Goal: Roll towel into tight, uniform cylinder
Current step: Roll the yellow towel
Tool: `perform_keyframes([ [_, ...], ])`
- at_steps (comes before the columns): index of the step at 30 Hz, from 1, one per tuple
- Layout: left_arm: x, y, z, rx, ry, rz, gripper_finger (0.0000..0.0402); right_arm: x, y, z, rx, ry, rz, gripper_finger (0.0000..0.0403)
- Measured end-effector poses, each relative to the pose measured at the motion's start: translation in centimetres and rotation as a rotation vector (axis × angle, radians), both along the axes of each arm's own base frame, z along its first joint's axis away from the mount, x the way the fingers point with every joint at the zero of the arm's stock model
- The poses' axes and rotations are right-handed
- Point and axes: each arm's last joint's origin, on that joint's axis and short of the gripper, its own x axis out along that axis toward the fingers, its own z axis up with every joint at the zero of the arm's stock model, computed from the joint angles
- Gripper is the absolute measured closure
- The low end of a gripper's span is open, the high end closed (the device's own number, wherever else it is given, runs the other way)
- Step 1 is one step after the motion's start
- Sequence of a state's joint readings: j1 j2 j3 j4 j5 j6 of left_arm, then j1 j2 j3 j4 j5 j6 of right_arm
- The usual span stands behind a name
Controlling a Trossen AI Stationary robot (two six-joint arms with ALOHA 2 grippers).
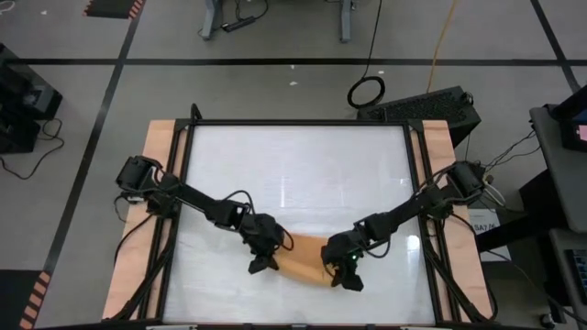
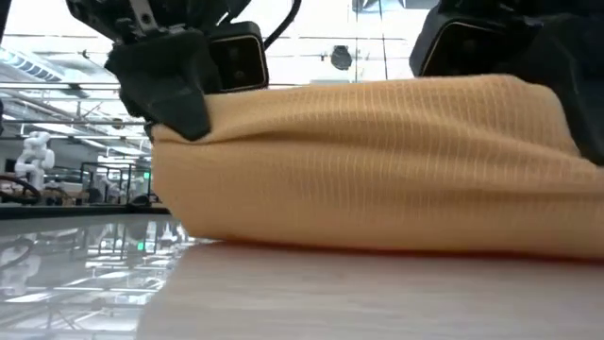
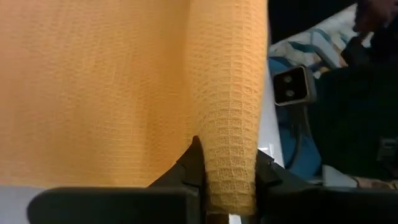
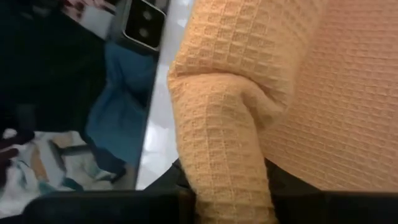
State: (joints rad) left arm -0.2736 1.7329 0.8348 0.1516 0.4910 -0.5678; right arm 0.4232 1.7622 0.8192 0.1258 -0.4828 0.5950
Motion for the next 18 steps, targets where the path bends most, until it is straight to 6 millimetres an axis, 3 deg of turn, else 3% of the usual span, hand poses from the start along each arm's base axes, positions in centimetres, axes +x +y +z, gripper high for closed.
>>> perform_keyframes([
  [7, -0.3, -1.4, 0.1, 0.007, -0.033, -0.02, 0.0347, -0.3, 0.7, 0.0, 0.051, -0.121, 0.018, 0.0344],
  [18, 0.3, -1.8, -2.8, -0.024, 0.093, 0.067, 0.0347, -1.4, 0.1, -1.4, 0.053, -0.032, -0.068, 0.0344],
])
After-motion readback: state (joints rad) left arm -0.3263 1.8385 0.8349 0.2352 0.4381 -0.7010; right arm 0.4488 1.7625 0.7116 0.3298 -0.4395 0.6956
